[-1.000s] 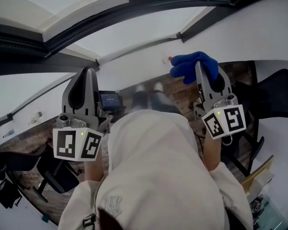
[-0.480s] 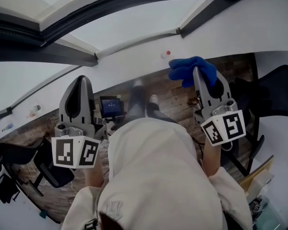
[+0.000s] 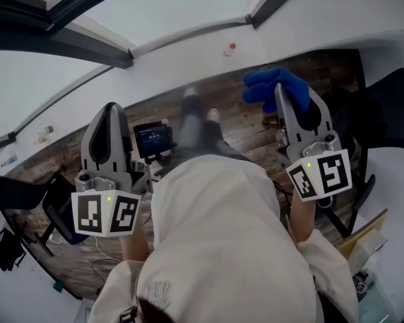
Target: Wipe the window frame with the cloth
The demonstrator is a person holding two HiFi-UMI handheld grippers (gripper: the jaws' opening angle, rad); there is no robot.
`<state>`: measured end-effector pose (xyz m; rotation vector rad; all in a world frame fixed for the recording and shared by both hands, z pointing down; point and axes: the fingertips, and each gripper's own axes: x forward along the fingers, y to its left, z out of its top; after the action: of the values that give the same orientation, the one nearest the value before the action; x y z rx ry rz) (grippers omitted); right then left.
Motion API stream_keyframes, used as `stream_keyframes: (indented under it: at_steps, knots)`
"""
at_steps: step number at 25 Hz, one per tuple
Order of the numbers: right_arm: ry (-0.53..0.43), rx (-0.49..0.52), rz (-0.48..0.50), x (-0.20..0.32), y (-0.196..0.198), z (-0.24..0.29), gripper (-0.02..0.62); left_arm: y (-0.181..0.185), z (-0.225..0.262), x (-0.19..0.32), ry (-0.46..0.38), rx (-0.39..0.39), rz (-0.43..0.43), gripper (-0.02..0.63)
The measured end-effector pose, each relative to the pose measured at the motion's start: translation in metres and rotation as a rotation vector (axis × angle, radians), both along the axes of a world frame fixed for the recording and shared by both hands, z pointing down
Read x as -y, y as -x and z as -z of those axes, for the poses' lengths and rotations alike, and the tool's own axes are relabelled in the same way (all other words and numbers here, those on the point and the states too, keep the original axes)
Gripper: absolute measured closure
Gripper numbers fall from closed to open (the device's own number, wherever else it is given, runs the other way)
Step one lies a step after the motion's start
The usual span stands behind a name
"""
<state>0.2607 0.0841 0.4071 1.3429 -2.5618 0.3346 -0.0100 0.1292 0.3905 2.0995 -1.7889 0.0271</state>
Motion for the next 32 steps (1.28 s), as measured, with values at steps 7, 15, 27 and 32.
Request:
stream_keyframes:
  at_steps: [7, 15, 27, 32]
  knots:
    - [-0.022, -0.001, -0.028, -0.024, 0.003, 0.009, 0.537, 0.005, 0.001, -0.015, -0.006, 0.001, -0.026, 0.597]
    - [-0.020, 0.020, -0.078, -0.033, 0.033, 0.017, 0.537, 0.004, 0.019, 0.008, -0.054, -0.021, -0.159, 0.597]
    - [0.038, 0.022, -0.051, -0.048, 0.083, 0.002, 0.537, 0.016, 0.019, 0.018, -0.062, -0.039, -0.219, 0.597]
    - [0.034, 0.019, -0.044, -0.045, 0.086, 0.003, 0.537, 0.019, 0.019, 0.018, -0.058, -0.041, -0.215, 0.597]
